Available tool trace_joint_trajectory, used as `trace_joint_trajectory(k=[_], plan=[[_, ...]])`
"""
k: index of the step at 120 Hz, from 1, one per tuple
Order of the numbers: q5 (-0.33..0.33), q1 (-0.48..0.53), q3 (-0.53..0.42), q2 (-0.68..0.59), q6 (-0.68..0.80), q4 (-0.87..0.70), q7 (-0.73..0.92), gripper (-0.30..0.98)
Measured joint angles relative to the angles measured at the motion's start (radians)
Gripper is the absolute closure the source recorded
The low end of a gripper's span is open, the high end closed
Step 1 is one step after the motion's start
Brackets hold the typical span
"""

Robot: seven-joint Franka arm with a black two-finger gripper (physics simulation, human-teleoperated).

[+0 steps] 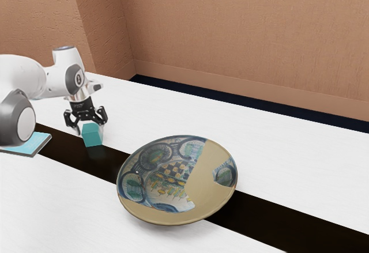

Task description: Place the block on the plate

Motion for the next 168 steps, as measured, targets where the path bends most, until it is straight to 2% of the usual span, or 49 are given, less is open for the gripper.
trace_joint_trajectory(k=[19,28,104,124,136,143,158,168], plan=[[-0.013,0.0,0.0,0.003,0.012,0.0,0.0,0.21],[-0.018,0.0,0.0,0.003,0.016,0.0,0.0,0.25],[-0.01,-0.003,0.001,-0.007,0.006,0.002,-0.007,0.3],[0.025,-0.016,-0.005,-0.084,-0.031,0.001,-0.011,0.3],[0.074,-0.099,-0.023,-0.21,-0.08,-0.064,-0.026,0.3],[0.093,-0.197,-0.03,-0.265,-0.1,-0.135,-0.037,0.29],[0.113,-0.387,-0.073,-0.368,-0.128,-0.237,-0.061,0.31],[0.118,-0.453,-0.1,-0.405,-0.137,-0.281,-0.078,0.31]])
